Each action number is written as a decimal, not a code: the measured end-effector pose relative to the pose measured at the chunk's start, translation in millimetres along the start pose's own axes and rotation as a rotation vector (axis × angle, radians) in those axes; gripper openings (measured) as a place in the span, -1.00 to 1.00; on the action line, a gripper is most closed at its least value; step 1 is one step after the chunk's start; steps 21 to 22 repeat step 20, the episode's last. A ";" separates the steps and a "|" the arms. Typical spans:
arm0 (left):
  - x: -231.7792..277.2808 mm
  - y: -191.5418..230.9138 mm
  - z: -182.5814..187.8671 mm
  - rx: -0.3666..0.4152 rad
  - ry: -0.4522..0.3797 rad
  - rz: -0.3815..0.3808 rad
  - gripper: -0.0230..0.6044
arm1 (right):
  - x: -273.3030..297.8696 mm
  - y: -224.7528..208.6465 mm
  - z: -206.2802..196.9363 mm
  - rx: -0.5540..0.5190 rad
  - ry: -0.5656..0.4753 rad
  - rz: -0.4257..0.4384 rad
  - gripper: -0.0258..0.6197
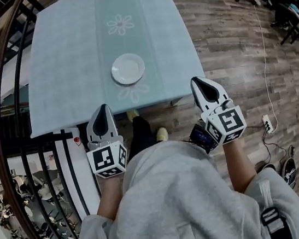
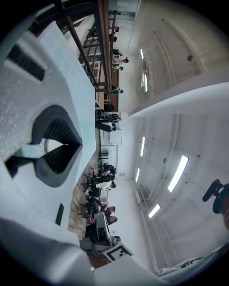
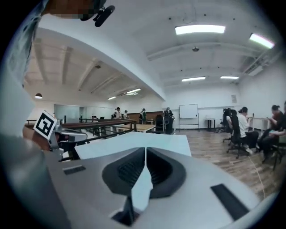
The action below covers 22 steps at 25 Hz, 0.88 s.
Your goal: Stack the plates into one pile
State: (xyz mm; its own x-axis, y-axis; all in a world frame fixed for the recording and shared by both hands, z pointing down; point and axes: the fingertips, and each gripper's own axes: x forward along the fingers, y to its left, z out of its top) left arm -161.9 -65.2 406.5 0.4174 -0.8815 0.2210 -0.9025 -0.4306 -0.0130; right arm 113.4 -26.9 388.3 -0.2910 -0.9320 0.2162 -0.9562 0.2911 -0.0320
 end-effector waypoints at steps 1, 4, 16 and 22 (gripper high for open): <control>-0.7 -1.2 0.1 0.008 0.002 -0.002 -0.86 | -2.4 -0.2 0.5 0.006 -0.009 -0.014 -0.82; -0.6 -3.6 -2.6 0.014 0.012 -0.007 -0.86 | -4.4 1.0 1.4 0.004 -0.013 -0.019 -0.82; 3.9 -7.9 -0.4 0.007 0.015 -0.002 -0.86 | 0.7 5.8 1.1 0.009 -0.013 0.013 -0.82; 5.7 -5.7 -1.7 -0.009 0.026 -0.005 -0.86 | 6.4 14.6 2.3 0.001 -0.014 0.032 -0.82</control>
